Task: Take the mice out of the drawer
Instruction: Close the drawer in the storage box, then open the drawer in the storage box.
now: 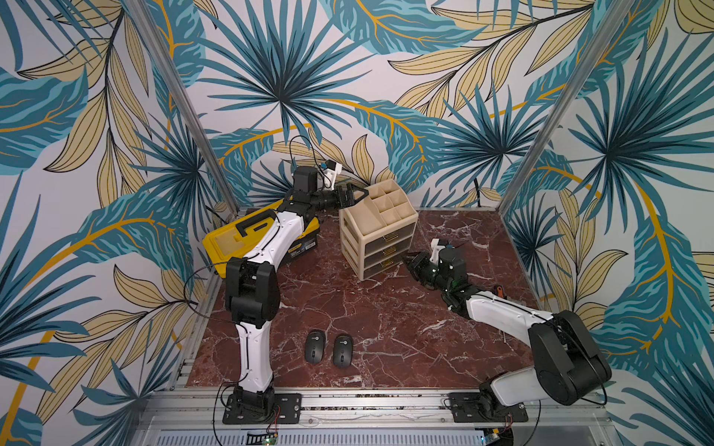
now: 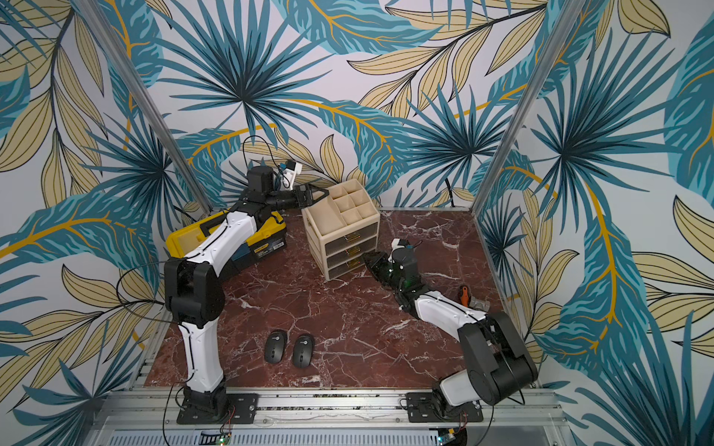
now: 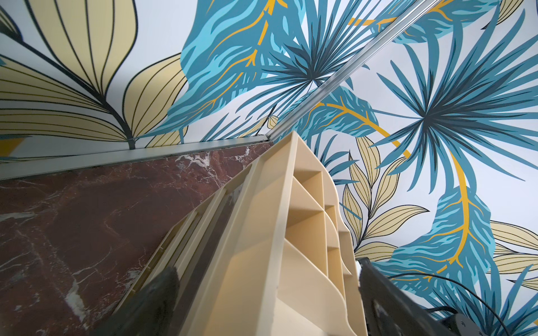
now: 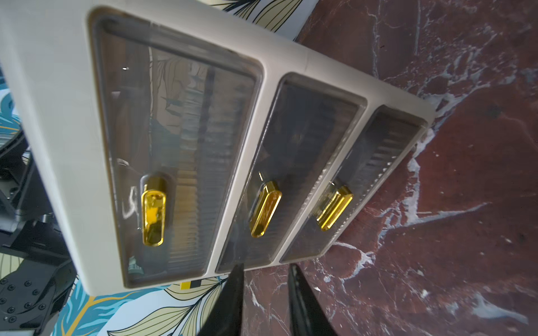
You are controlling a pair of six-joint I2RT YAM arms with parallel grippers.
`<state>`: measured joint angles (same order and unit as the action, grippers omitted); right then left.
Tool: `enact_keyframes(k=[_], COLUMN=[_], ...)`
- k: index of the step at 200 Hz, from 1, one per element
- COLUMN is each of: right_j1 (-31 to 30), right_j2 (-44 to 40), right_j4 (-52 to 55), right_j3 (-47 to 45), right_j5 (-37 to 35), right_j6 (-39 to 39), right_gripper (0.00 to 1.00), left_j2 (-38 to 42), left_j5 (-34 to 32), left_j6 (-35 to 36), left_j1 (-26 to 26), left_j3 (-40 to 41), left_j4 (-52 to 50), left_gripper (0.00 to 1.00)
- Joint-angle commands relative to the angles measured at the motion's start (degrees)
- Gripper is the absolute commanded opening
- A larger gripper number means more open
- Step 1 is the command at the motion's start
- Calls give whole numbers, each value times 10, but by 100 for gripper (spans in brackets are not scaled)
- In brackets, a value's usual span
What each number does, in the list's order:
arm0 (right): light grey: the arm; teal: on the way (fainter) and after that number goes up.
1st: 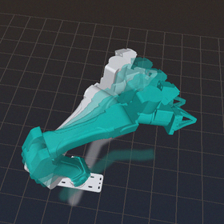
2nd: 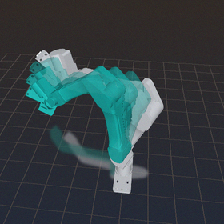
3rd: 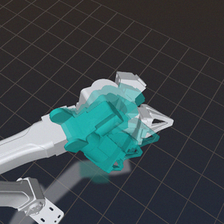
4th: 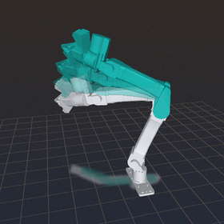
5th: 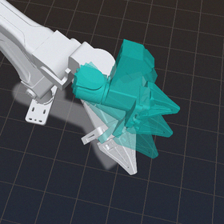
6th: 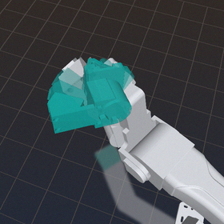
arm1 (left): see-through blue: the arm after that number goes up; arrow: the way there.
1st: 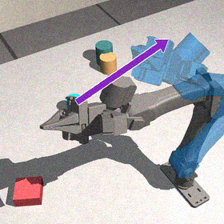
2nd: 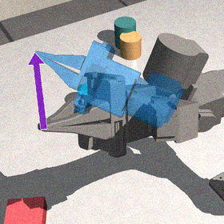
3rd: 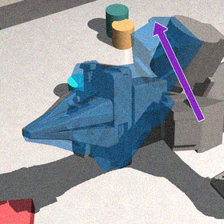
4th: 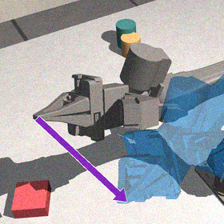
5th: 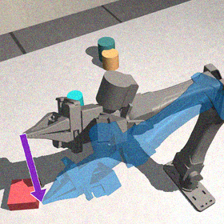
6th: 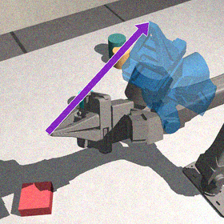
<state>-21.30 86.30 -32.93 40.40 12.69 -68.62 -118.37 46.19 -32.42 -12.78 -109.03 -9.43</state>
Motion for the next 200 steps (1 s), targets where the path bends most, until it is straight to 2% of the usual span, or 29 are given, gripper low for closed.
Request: enact_keyframes(k=[1, 71, 200], right_j1=[1, 0, -7], right_j2=[36, 116, 157], right_j4=[-120, -190, -201], right_j3=[-13, 19, 34], right_j5=[10, 23, 18], right_j6=[-56, -98, -115], right_gripper=[28, 28, 27], left_j2=[5, 10, 4], left_j5=[9, 7, 8], left_j6=[3, 10, 7], left_j1=[-4, -5, -5], left_j3=[-20, -15, -17], left_j4=[5, -1, 2], left_gripper=[99, 99, 99])
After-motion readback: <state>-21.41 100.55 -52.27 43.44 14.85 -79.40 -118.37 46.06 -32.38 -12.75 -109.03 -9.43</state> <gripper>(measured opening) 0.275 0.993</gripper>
